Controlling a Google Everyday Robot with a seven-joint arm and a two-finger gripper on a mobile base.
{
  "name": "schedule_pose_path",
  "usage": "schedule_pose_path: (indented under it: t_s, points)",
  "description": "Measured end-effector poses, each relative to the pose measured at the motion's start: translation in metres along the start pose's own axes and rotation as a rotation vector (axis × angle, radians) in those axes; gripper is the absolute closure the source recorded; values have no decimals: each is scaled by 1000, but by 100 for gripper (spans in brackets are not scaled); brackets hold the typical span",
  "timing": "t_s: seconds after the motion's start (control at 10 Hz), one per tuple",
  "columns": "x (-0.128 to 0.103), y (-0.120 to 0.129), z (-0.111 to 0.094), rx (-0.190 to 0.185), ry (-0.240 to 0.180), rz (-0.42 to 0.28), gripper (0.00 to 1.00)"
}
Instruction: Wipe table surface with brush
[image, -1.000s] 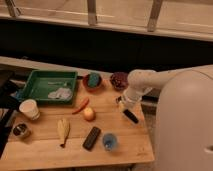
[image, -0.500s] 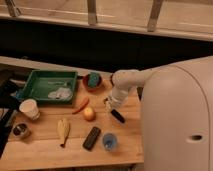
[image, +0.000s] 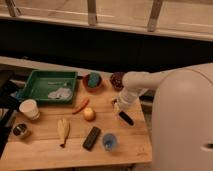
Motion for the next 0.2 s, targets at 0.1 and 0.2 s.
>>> schedule_pose_path:
  t_s: [0.1,0.2]
  points:
    - [1,1,-4,-19,-12,-13,100]
    - [1,3,-6,-32,-18,-25,100]
